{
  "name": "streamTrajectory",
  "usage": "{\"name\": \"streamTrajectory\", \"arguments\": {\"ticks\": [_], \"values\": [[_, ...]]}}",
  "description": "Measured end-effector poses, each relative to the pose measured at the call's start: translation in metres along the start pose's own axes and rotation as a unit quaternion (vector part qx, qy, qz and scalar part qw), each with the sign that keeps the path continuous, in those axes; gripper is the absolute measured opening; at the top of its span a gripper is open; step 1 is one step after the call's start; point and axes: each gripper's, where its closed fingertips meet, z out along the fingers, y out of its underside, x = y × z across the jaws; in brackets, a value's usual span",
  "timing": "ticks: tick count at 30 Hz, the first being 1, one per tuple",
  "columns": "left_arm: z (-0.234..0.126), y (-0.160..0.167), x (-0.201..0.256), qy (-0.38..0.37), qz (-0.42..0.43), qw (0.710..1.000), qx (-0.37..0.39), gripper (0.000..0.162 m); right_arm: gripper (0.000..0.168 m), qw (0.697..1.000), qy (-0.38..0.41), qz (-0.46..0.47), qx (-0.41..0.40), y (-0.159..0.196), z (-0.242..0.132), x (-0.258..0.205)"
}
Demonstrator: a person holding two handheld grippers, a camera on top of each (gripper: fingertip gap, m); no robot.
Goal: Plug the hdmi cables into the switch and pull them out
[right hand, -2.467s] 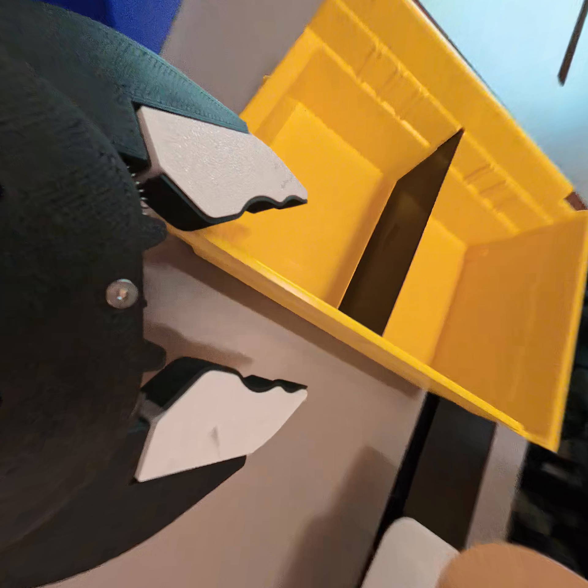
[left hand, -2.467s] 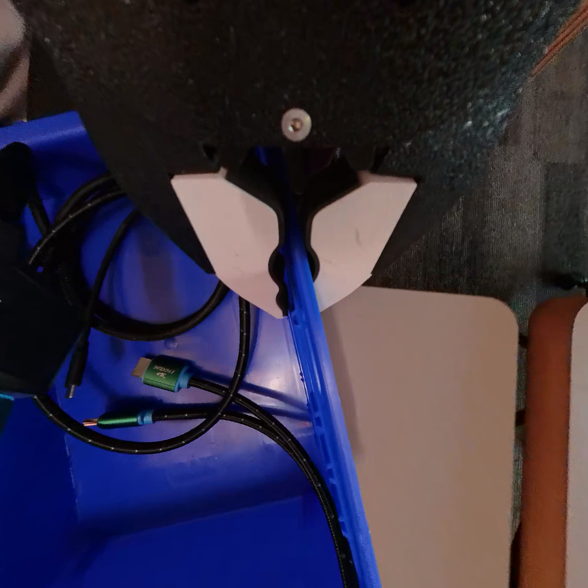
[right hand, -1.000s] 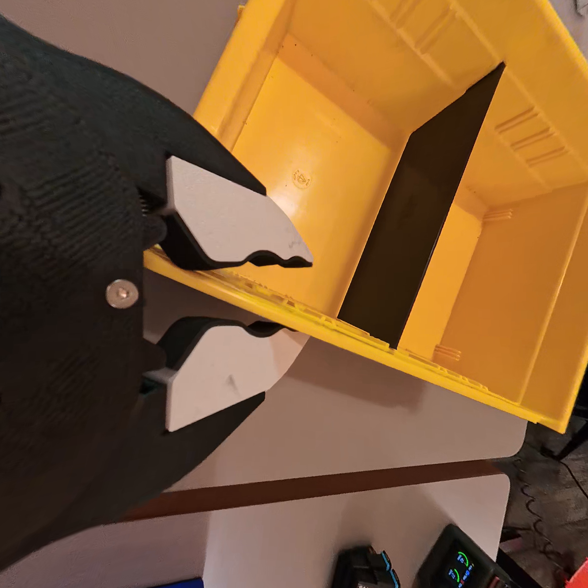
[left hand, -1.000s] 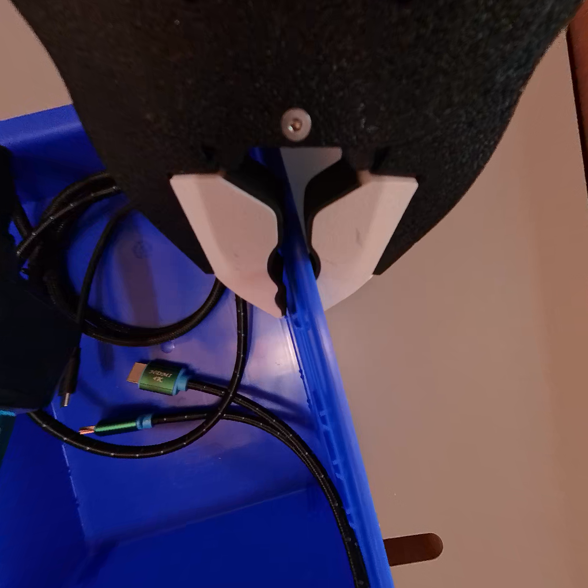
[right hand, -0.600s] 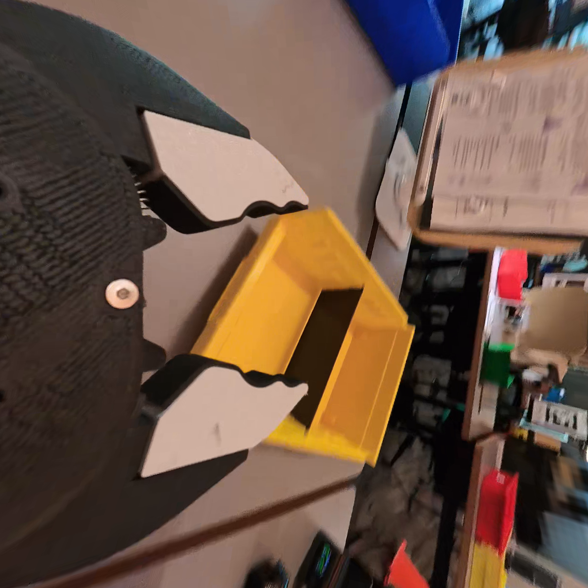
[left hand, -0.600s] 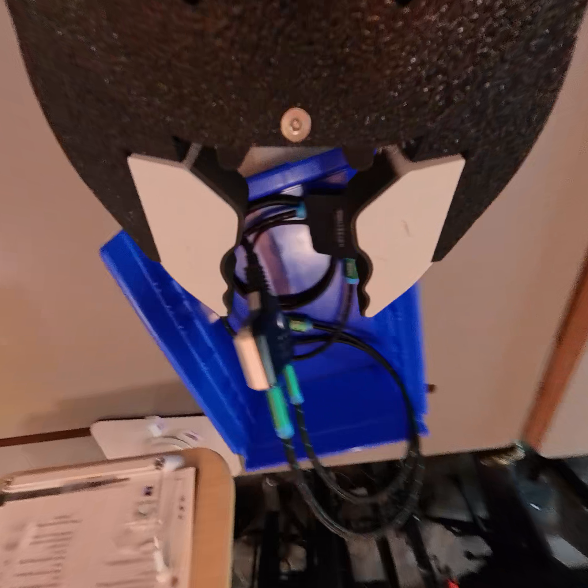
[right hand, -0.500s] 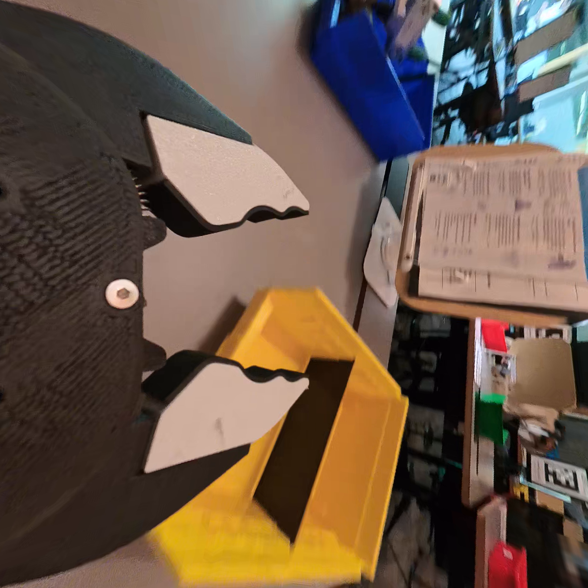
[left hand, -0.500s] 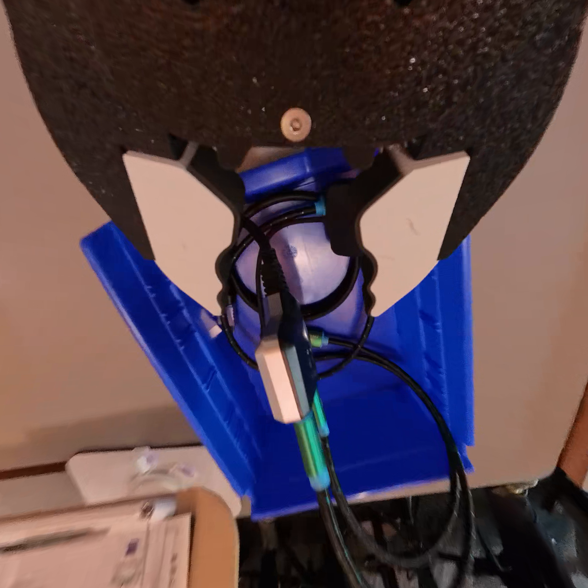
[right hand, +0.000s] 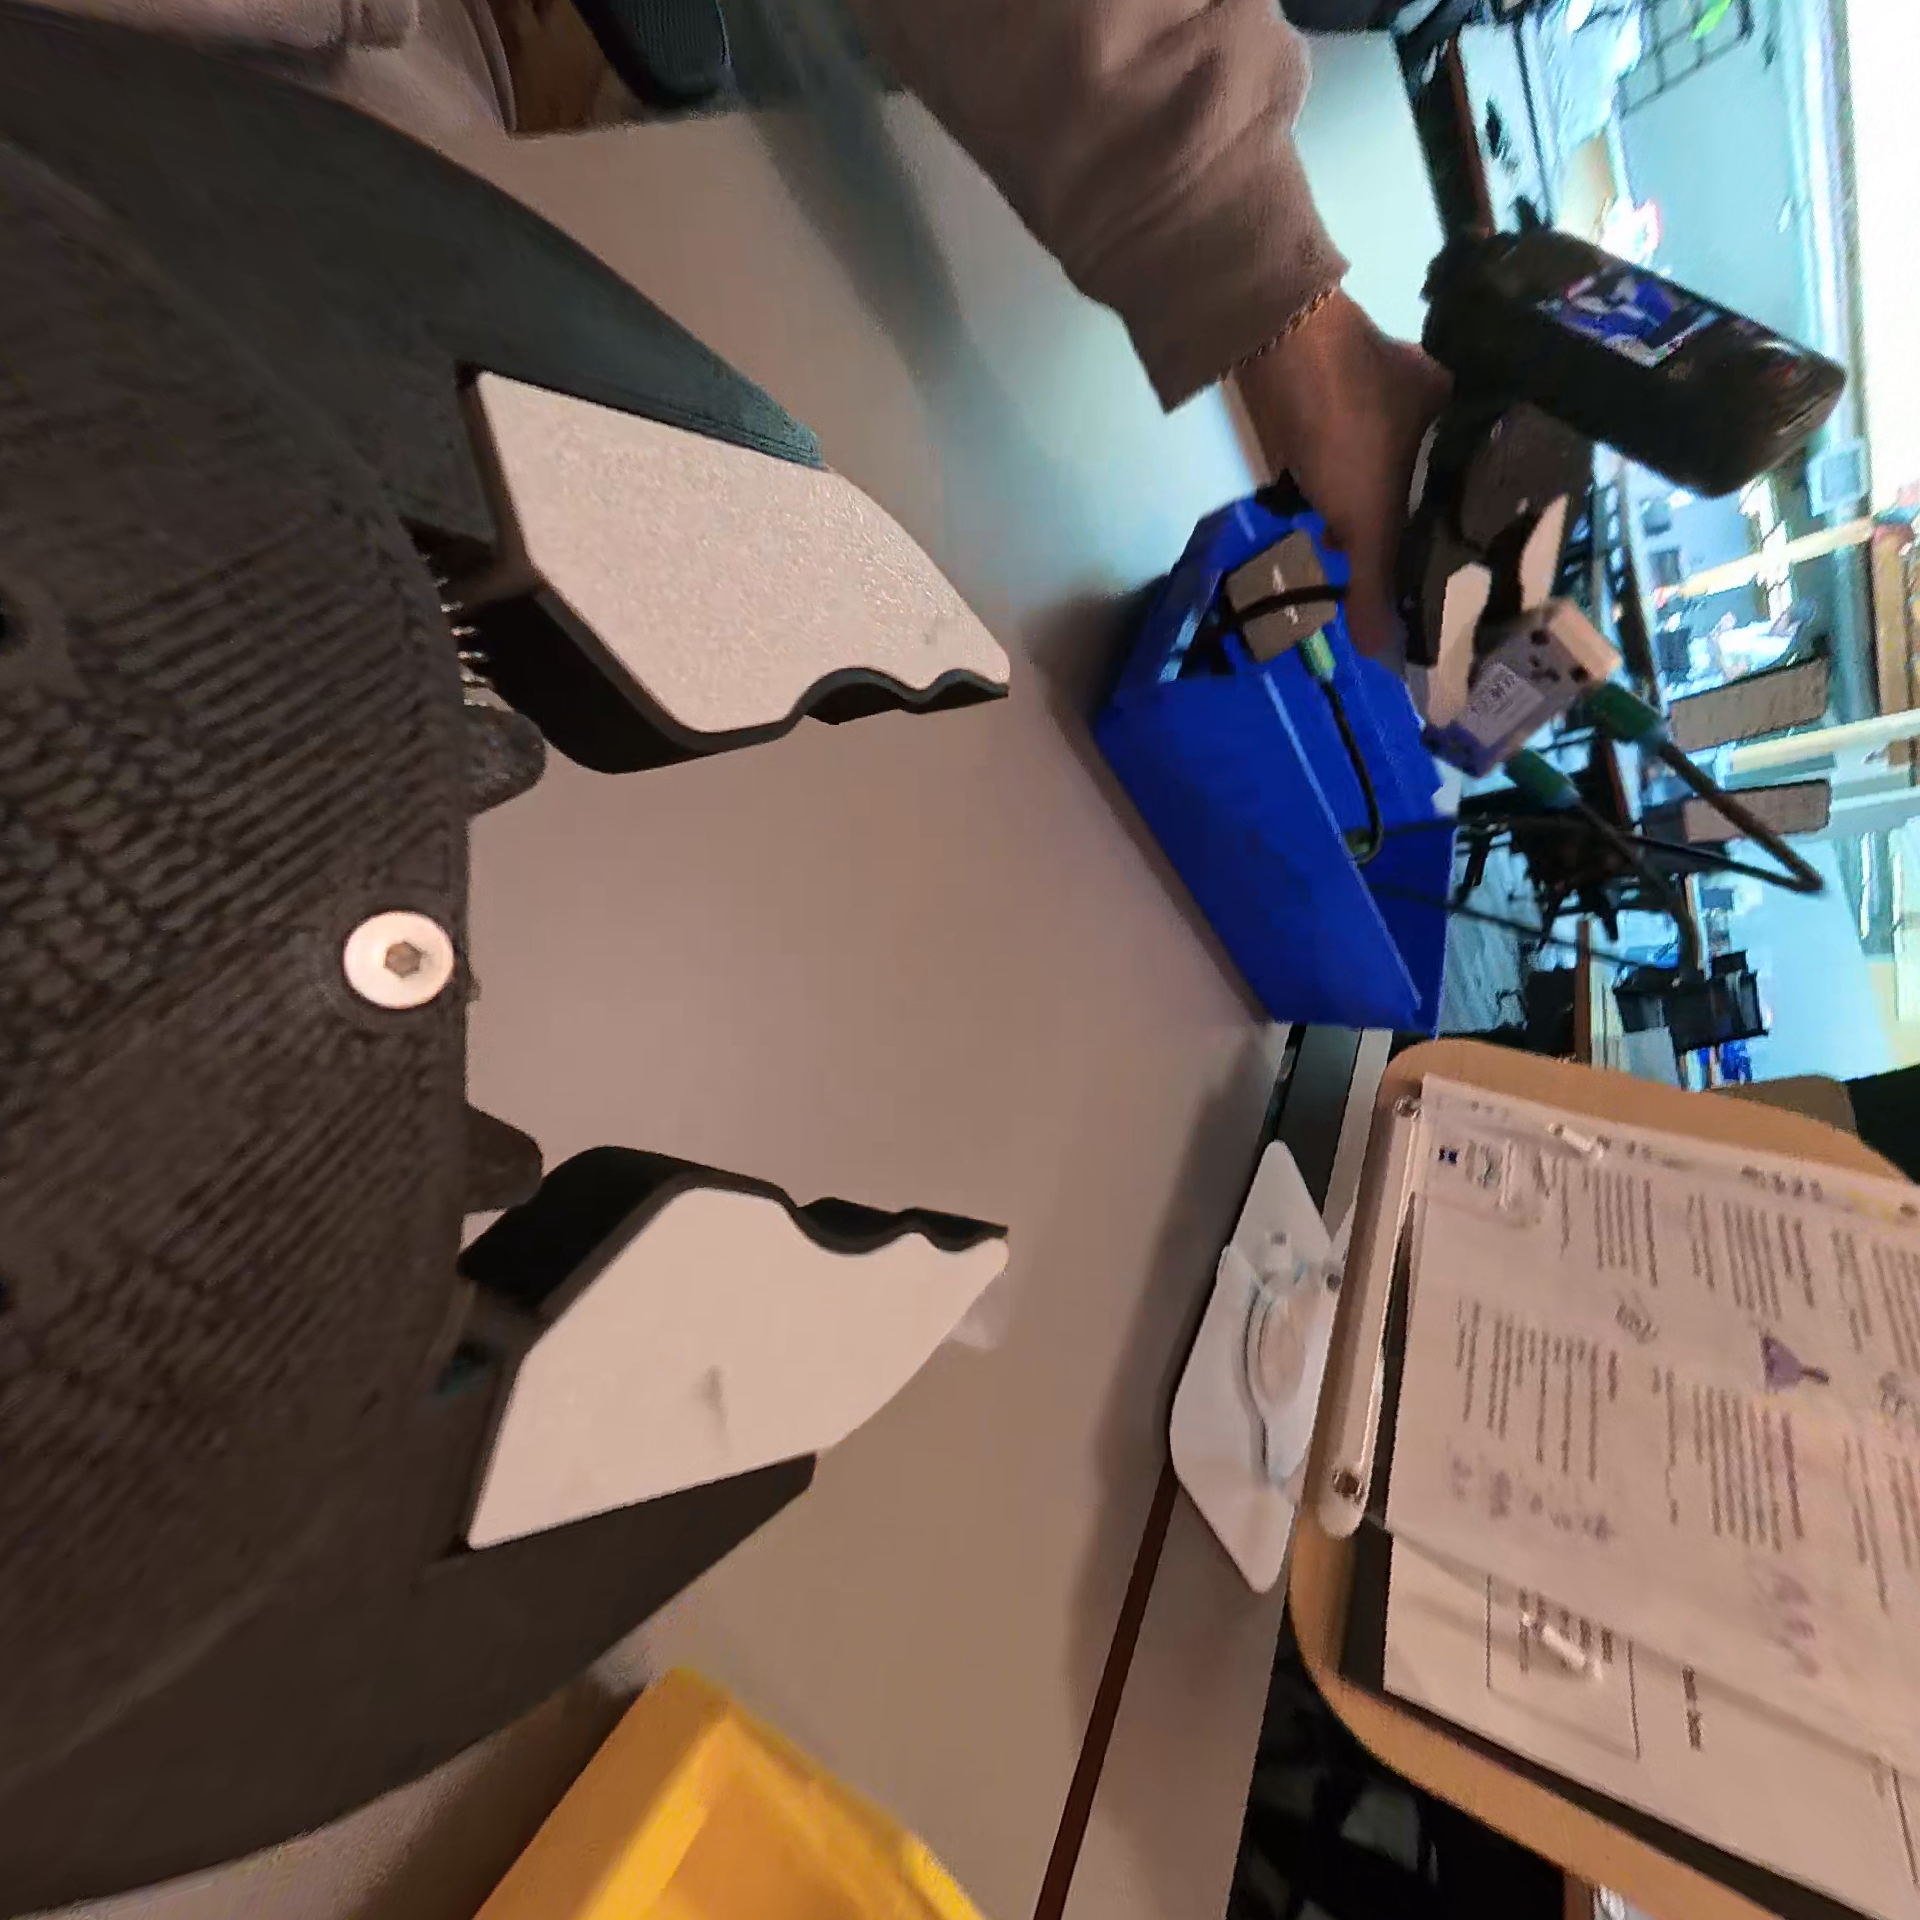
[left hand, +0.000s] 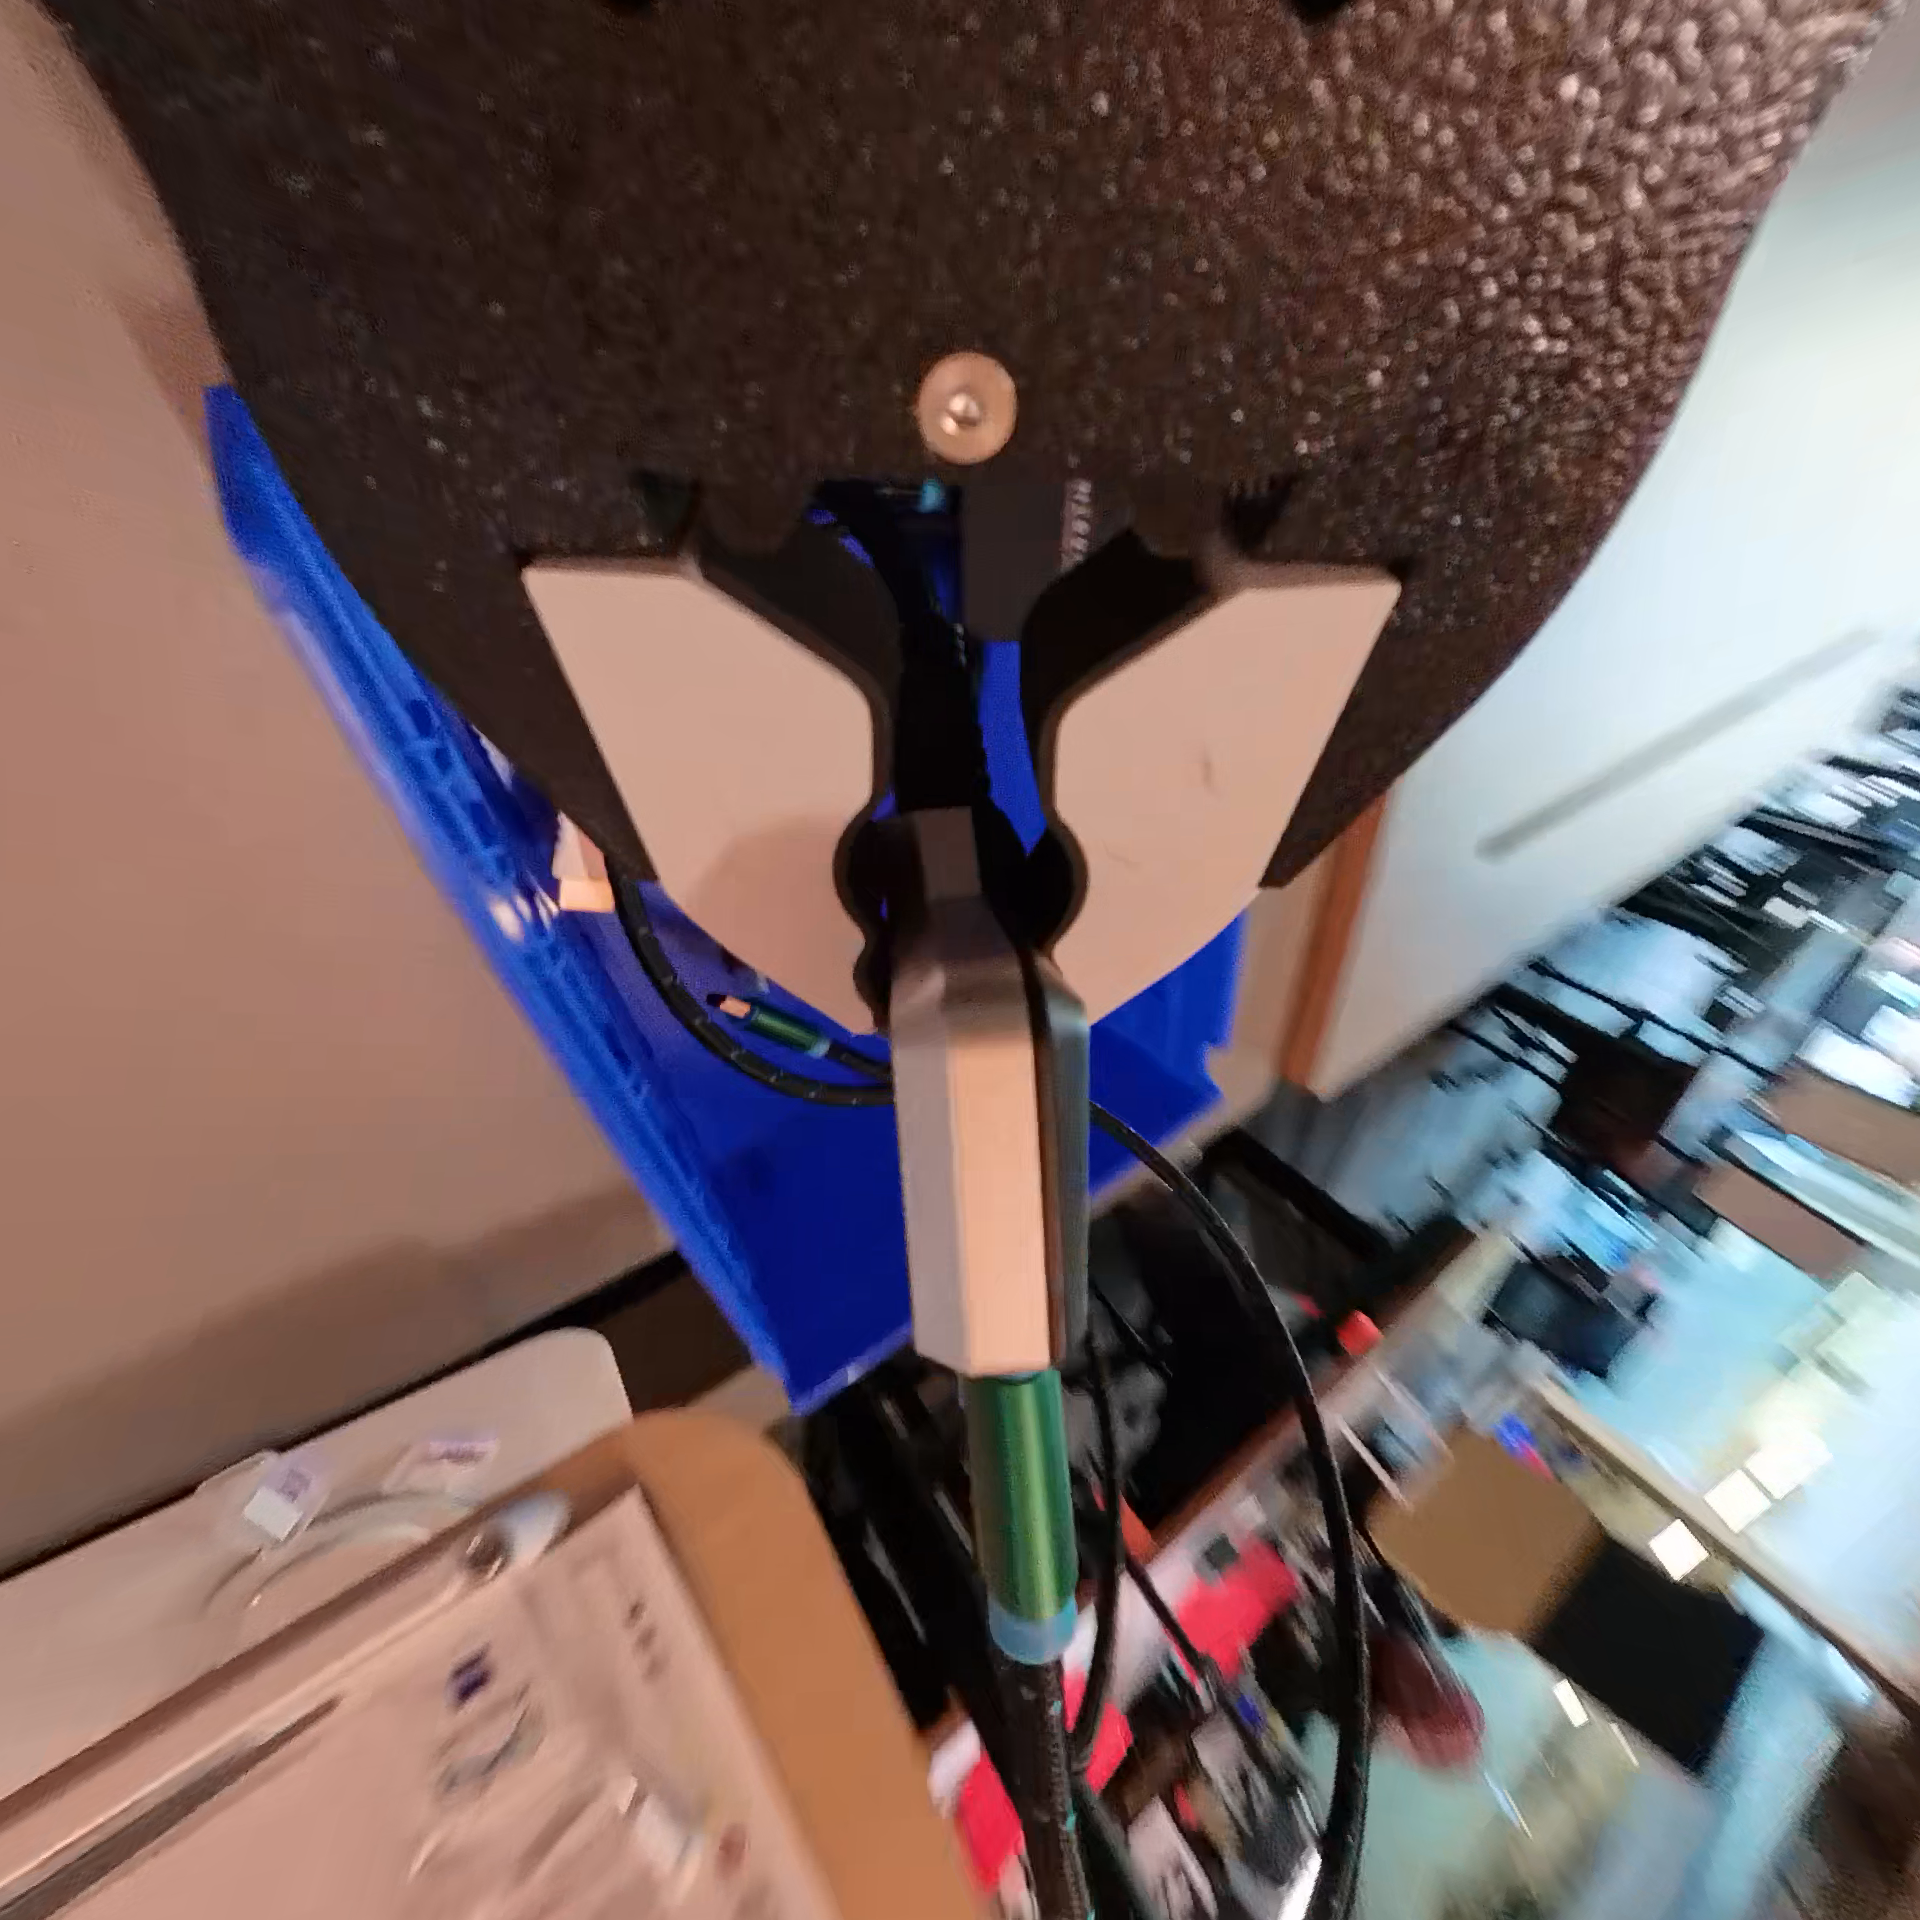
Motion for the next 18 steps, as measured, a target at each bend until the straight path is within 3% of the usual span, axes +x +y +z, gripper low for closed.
{"name": "streamTrajectory", "arguments": {"ticks": [5,10,14,18], "values": [[-0.061,-0.083,-0.002,-0.091,0.154,0.977,0.115,0.022,0.090,0.994,-0.089,0.046,0.042,-0.020,0.000,-0.042],[-0.130,-0.148,0.027,-0.152,0.264,0.924,0.229,0.023,0.089,0.952,-0.216,0.183,0.115,-0.051,-0.013,-0.077],[-0.175,-0.178,0.075,-0.173,0.367,0.863,0.301,0.023,0.089,0.914,-0.240,0.289,0.155,-0.067,-0.021,-0.067],[-0.209,-0.192,0.129,-0.169,0.446,0.802,0.358,0.022,0.084,0.888,-0.270,0.336,0.159,-0.071,-0.025,-0.070]]}}
